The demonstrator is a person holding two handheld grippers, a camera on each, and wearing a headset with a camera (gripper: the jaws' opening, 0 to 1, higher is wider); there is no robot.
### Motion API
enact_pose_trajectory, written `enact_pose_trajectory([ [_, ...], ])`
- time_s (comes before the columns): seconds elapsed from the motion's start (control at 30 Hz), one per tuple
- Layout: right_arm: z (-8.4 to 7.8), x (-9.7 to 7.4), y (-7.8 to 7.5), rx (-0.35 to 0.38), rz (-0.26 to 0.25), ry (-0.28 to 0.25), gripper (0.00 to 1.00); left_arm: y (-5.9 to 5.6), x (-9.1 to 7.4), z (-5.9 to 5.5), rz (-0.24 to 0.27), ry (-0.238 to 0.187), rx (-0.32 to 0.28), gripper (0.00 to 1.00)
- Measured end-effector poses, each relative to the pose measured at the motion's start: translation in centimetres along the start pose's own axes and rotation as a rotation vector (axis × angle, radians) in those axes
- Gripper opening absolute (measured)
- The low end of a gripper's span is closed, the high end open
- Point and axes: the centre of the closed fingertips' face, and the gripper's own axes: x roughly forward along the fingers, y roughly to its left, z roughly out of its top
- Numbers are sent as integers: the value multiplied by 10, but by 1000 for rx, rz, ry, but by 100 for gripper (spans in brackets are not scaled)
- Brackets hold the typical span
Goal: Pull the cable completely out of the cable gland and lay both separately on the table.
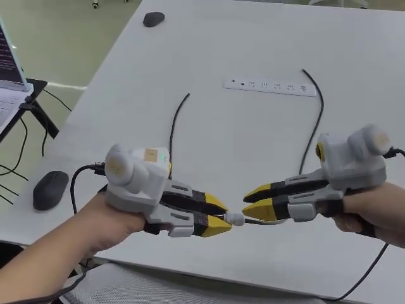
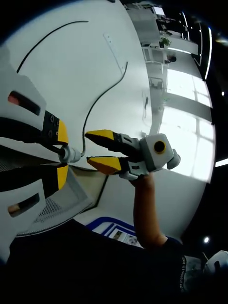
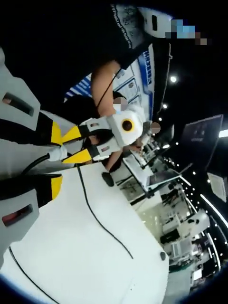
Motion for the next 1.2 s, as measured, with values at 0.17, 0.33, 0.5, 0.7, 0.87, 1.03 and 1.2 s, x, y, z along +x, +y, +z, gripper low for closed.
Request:
enact_pose_trajectory([
  [0.17, -15, 10, 3, 64, 57, 68, 17, 0, -1, -1, 1, 8, 18, 15],
  [0.33, -19, 15, 10, 93, 97, 68, 17, -1, -1, -3, 0, 19, 20, 15],
  [0.5, -23, 19, 15, 85, 121, 85, 12, -2, -2, -2, -1, 16, 23, 15],
  [0.7, -22, 20, 13, 40, 109, 70, 9, 1, -1, -3, 0, 25, 15, 15],
  [0.87, -22, 20, 11, -101, 62, 89, 8, 2, 0, -5, -3, 28, 4, 15],
  [1.03, -24, 21, 11, -316, -23, 117, 8, 2, 0, -5, 0, 31, -7, 15],
  [1.2, -30, 23, 10, -581, -123, 189, 7, 1, 3, -9, -10, 41, -19, 15],
])
